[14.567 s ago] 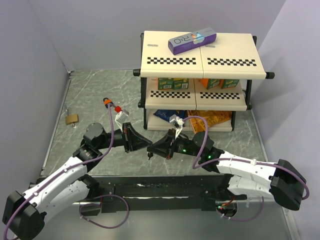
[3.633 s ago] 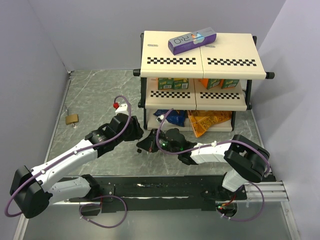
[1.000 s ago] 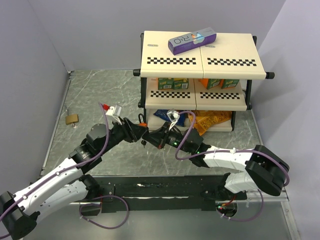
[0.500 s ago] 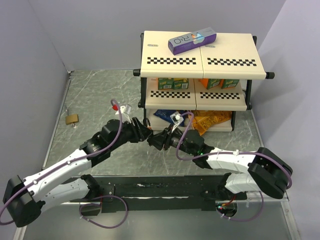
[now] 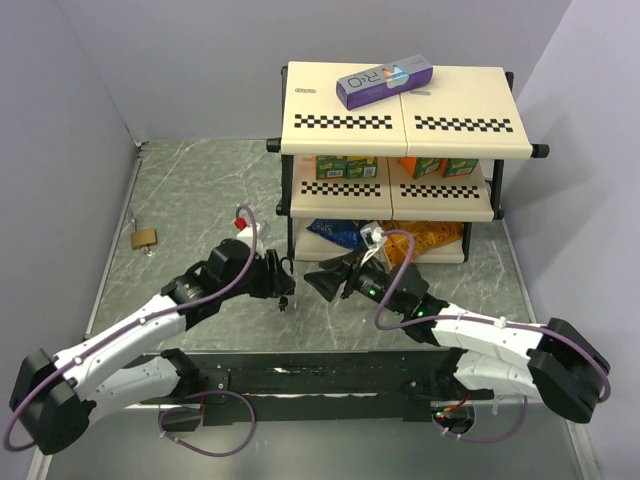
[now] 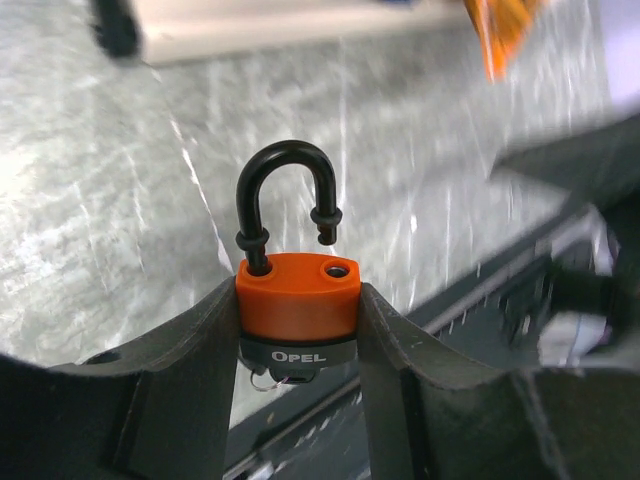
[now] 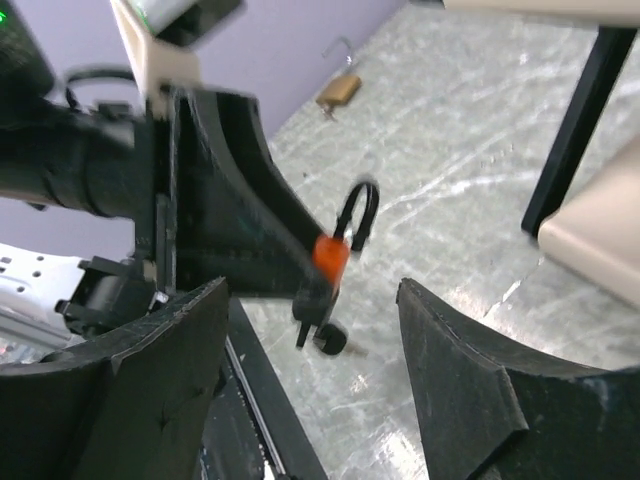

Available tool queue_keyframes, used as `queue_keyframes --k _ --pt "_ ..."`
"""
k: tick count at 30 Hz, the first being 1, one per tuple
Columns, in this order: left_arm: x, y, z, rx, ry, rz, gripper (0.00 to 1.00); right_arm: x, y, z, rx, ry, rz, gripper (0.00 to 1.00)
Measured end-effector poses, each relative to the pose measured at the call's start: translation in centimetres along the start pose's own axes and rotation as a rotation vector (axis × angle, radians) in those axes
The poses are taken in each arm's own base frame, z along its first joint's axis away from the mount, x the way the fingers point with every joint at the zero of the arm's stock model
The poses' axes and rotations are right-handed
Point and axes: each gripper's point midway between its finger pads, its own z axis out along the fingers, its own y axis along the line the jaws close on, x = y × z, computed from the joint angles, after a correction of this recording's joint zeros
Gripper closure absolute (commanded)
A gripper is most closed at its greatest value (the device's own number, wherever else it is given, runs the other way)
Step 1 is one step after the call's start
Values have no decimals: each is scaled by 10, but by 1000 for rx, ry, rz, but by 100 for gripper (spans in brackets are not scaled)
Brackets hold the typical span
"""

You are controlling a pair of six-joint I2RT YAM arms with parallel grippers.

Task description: Unlock with the key

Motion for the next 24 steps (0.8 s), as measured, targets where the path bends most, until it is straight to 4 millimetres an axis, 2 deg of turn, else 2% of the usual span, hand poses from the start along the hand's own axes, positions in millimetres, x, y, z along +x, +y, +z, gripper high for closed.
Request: queue_keyframes --k 4,7,9,12,16,24 --pt "15 -9 -19 121 40 103 99 -22 8 -3 -38 -9 -48 22" --pt "16 -33 -41 273 38 183 99 -47 11 -3 -93 -16 -67 22" --pt "17 -49 -54 374 37 227 99 -56 13 -4 -129 -2 -77 22" --pt "25 -63 -66 482 67 280 99 -53 27 -7 -203 62 -87 22" --pt "38 -68 -71 549 127 311 99 -42 46 -13 -285 124 -90 22" --pt "43 -74 -77 611 158 334 99 -2 67 -12 -346 253 -108 22"
